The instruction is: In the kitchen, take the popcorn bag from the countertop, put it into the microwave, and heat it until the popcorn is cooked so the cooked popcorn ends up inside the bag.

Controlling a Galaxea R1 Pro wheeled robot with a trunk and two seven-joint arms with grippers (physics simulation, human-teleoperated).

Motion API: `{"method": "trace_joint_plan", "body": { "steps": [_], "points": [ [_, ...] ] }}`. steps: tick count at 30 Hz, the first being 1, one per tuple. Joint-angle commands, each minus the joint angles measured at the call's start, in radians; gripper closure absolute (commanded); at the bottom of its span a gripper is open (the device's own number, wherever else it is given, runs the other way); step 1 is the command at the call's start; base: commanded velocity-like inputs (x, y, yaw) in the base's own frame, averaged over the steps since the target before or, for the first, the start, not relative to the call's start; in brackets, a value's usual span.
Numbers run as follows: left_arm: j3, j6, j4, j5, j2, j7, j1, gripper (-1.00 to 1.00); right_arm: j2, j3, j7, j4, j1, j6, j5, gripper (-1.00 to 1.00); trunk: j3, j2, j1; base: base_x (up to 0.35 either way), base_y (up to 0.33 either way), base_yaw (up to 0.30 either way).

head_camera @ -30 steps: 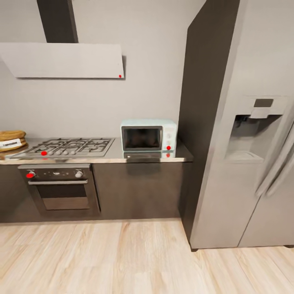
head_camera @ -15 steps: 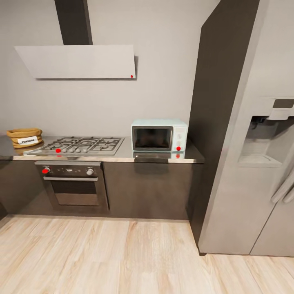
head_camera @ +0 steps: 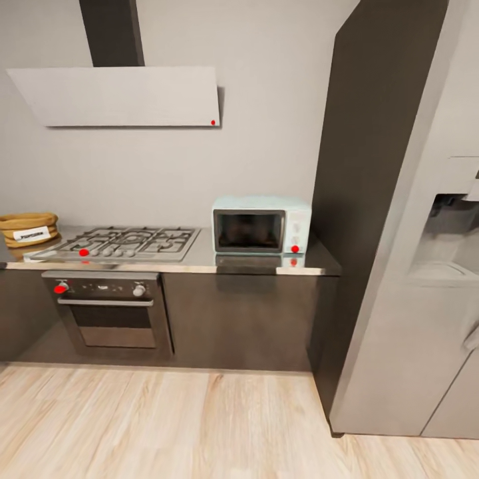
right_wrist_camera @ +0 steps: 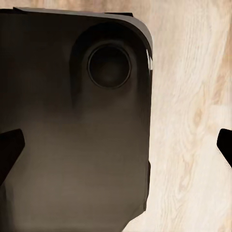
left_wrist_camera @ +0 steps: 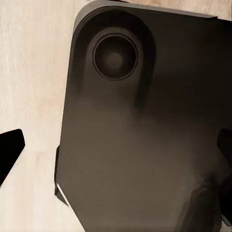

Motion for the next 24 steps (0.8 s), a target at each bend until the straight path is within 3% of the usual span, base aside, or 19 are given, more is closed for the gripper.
{"method": "trace_joint_plan", "body": {
  "steps": [1,16,24],
  "points": [
    [0.0,-0.002,0.0,0.006,0.0,0.001,0.0,-1.0,0.0,0.001,-0.001,0.001,0.0,-0.005,0.0,-1.0,-0.001,0.0,0.001,0.323,0.0,0.0],
    [0.0,0.0,0.0,0.004,0.001,0.0,0.0,-1.0,0.0,-0.001,-0.001,0.001,-0.001,-0.006,-0.008,-1.0,-0.001,0.0,0.001,0.323,0.0,-0.004],
    [0.0,-0.007,0.0,0.007,0.001,0.001,0.0,-1.0,0.0,-0.002,-0.002,0.002,0.0,-0.006,-0.014,-1.0,-0.001,0.0,0.001,0.323,0.0,-0.205]
  ]
}}
